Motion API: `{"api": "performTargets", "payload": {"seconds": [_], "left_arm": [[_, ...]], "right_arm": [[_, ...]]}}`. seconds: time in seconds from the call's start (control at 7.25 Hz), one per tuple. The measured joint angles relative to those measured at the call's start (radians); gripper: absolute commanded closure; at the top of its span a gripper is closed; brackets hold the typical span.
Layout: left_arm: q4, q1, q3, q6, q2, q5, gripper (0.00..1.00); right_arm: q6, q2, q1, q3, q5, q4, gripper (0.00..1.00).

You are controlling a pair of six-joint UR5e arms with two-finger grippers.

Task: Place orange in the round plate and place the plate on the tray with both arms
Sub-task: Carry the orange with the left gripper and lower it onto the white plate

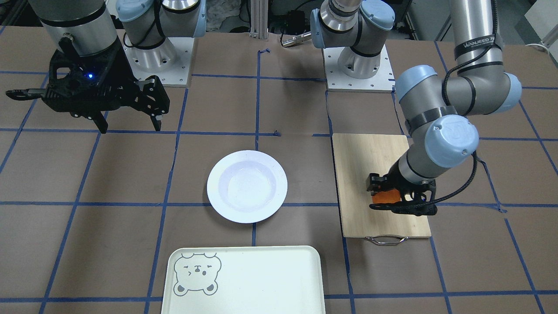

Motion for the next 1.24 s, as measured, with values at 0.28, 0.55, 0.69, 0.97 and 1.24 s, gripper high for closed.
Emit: {"api": "performTargets", "payload": {"seconds": [0.28,0.55,0.69,0.97,1.24], "left_arm": [[-0.01,-0.176,0.017,-0.352,-0.007,-0.112,0.71],[0.072,-0.341,0.015,-0.686,-0.04,-0.216,0.71],[0.14,-0.398,0.013,-0.814,-0.065,-0.263,0.71],[0.213,-0.462,0.01,-0.927,-0.121,-0.297,0.01],[0.221,-0.476,0.012,-0.92,-0.148,-0.295,0.0]], "right_arm": [[0.0,-0.001,0.0,0.0,0.0,0.001,0.0],[0.0,-0.001,0.0,0.0,0.0,0.002,0.0],[0.0,-0.001,0.001,0.0,0.0,0.002,0.0],[0.0,-0.002,0.002,0.0,0.0,0.003,0.0],[0.0,-0.002,0.002,0.0,-0.002,0.007,0.0]]}}
